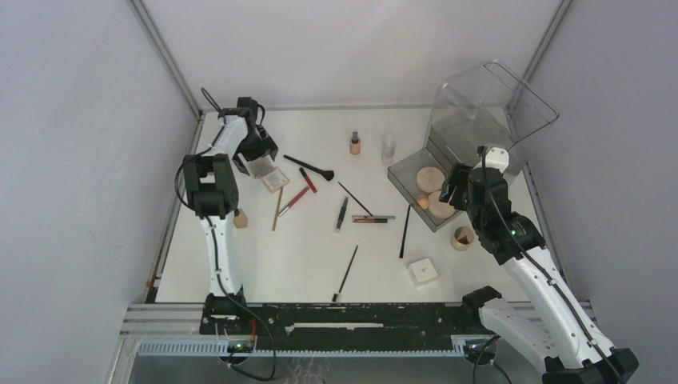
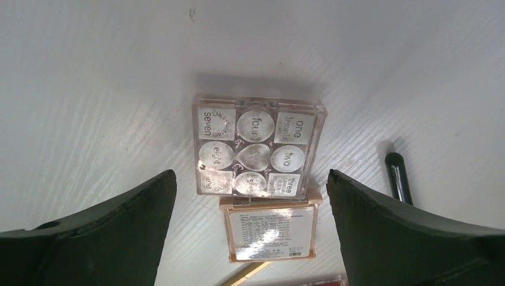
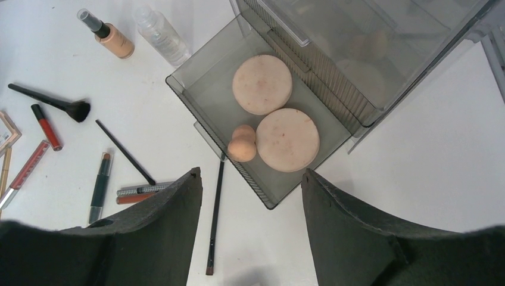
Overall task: Organize the makeup
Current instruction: Pick up the makeup from the center of the board.
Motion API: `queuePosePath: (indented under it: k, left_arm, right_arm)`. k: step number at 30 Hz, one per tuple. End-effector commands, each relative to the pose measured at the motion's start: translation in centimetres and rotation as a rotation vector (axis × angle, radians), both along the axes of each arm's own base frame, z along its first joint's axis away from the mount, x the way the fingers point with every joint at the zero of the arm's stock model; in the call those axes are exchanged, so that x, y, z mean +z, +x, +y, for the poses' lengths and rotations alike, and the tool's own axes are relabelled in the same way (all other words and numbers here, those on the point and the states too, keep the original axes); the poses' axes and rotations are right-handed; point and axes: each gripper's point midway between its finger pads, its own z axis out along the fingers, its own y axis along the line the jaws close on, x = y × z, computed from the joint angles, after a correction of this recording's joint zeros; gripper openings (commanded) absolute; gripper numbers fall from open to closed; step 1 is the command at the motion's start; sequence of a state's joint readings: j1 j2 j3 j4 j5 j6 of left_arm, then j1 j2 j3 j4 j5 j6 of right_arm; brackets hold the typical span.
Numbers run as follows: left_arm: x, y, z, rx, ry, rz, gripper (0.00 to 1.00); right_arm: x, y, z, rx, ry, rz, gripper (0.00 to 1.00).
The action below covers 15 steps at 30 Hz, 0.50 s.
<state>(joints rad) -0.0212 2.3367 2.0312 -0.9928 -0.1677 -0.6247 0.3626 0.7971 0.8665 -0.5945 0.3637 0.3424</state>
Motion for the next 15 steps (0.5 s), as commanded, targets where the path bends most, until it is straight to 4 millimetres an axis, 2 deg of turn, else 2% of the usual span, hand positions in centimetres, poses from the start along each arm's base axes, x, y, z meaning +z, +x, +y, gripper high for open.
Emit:
queuePosePath:
  k: [1, 9, 15]
  left_arm:
    - [1.1, 1.0, 0.4, 0.055, -0.066, -0.025, 0.99]
    - [0.6, 1.8, 0.5, 0.039, -0.079, -0.025, 0.95]
    - [0.1, 2.2, 0.7, 0.042, -0.092, -0.026, 0.96]
  right_arm:
    - [0.8, 0.7, 0.6, 0.007, 0.027, -0.042, 0.69]
    - [0.7, 0.8, 0.7, 0.008, 0.029, -0.040, 0.70]
    - [0.6, 0.7, 0.6, 0.006, 0.027, -0.035, 0.70]
